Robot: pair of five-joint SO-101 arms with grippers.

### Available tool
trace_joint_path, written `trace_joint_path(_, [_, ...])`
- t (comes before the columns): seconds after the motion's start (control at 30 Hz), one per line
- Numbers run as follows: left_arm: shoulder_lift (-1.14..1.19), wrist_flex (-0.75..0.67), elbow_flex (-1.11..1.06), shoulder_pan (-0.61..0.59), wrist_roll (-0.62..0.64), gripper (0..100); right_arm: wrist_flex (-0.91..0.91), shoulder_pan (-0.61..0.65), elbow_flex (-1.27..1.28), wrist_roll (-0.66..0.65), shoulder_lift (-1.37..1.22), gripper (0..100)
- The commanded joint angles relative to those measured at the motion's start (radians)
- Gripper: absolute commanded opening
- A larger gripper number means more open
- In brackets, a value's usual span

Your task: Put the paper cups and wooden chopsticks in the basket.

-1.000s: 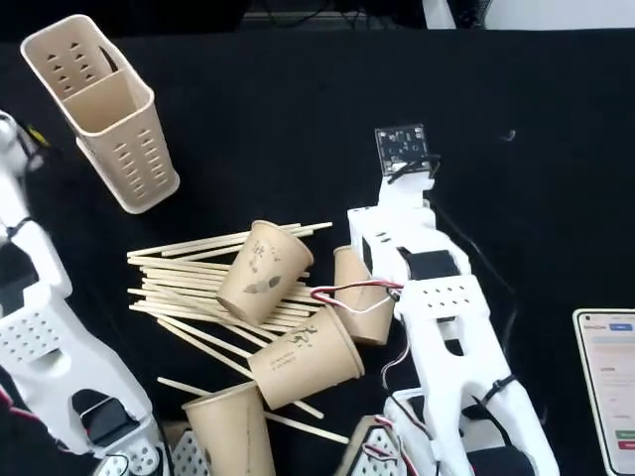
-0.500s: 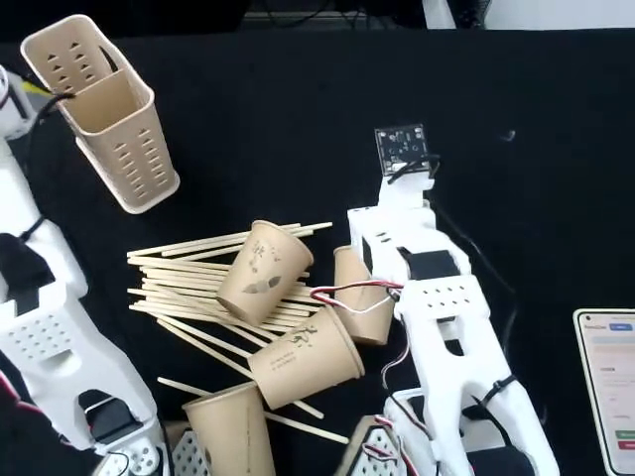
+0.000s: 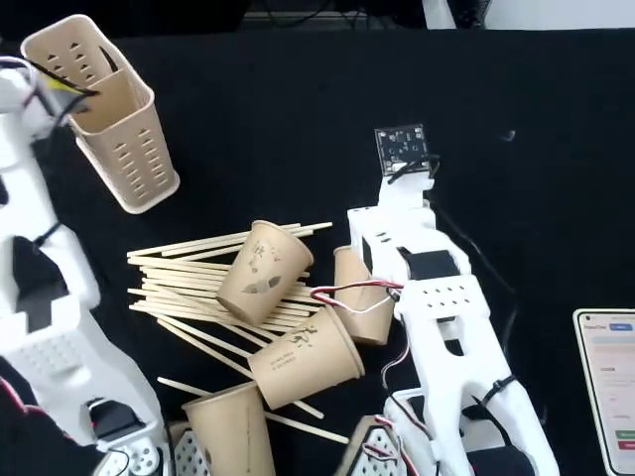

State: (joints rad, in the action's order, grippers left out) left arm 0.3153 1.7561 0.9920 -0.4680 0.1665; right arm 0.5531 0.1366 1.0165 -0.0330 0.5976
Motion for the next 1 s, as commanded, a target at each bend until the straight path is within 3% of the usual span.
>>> trace_joint_path(0.0, [-0.146,0.003,-0.154,0.113,0.02,31,-0.018,0.015,-0.002,0.0,-0.005,17.0])
trace_joint_path(0.13, [-0.153,-0.005,-0.289,0.186,0.018,31,-0.017,0.015,-0.002,0.0,-0.005,17.0])
trace_joint_path(0.33, [-0.153,-0.109,-0.389,0.185,0.077,31,-0.015,0.015,-0.002,0.0,-0.005,17.0])
trace_joint_path(0.47, [-0.166,-0.107,-0.381,0.196,0.097,31,-0.015,0.015,-0.002,0.0,-0.005,17.0])
trace_joint_path(0.67, [-0.224,-0.018,-0.2,0.186,0.103,31,-0.017,0.015,-0.002,0.0,-0.005,17.0])
trace_joint_path(0.97, [-0.15,-0.003,-0.243,0.116,0.532,31,-0.017,0.015,-0.002,0.0,-0.005,17.0])
